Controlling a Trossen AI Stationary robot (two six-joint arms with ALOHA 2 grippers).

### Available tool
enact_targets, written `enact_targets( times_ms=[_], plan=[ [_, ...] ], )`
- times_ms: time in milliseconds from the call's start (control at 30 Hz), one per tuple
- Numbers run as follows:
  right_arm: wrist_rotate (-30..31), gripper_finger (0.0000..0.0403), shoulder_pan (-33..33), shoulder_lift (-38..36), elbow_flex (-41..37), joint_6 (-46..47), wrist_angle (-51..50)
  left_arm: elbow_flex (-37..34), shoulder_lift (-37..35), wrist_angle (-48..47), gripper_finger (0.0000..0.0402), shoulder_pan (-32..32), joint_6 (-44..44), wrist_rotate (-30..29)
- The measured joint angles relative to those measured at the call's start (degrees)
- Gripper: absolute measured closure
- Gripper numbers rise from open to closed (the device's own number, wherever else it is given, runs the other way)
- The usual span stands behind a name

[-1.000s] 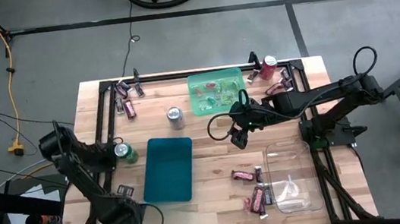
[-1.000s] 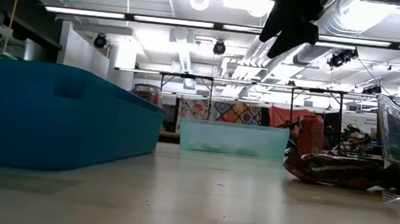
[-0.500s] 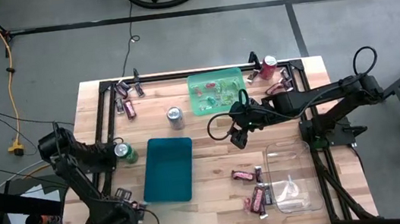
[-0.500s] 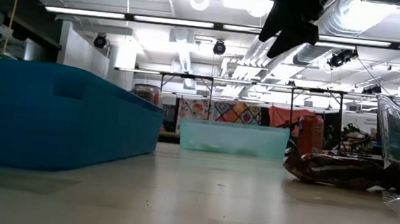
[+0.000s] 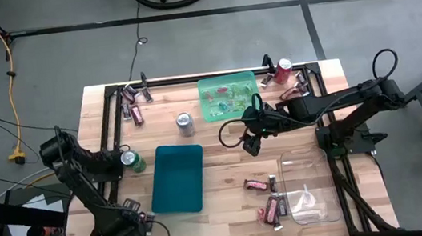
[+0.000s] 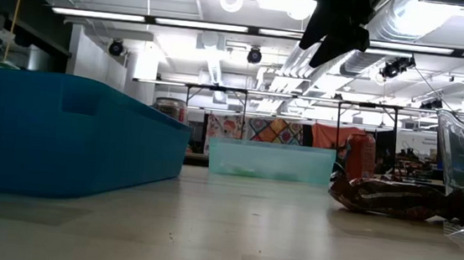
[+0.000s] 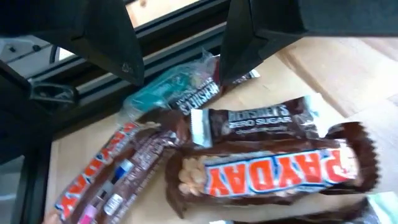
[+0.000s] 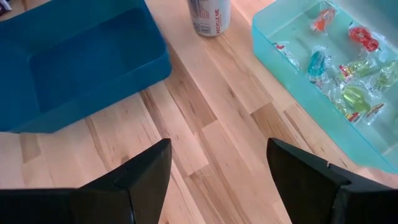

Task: Organize candy in baskets
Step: Put the transparent gummy into the green bin

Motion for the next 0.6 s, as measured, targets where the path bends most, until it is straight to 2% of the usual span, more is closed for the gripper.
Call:
enact_targets(
  times_ms=[167,300,433,600],
  plan=[
    [0.9,0.0143,0.0,0.0,0.0,0.2,0.0,-0.9,0.0,2.1,0.0207,-1.0,0.4,0.8],
    [1.7,0.0143,0.0,0.0,0.0,0.2,0.0,-4.8,0.0,6.7,0.0207,-1.5,-1.8,6.1],
    [1.7,0.0143,0.0,0.0,0.0,0.6,0.0,-7.2,0.0,6.8,0.0207,-1.3,-4.9,6.4],
    [1.7,0.0143,0.0,0.0,0.0,0.6,0.0,-7.9,0.0,7.3,0.0208,-1.3,-2.9,6.4]
  ],
)
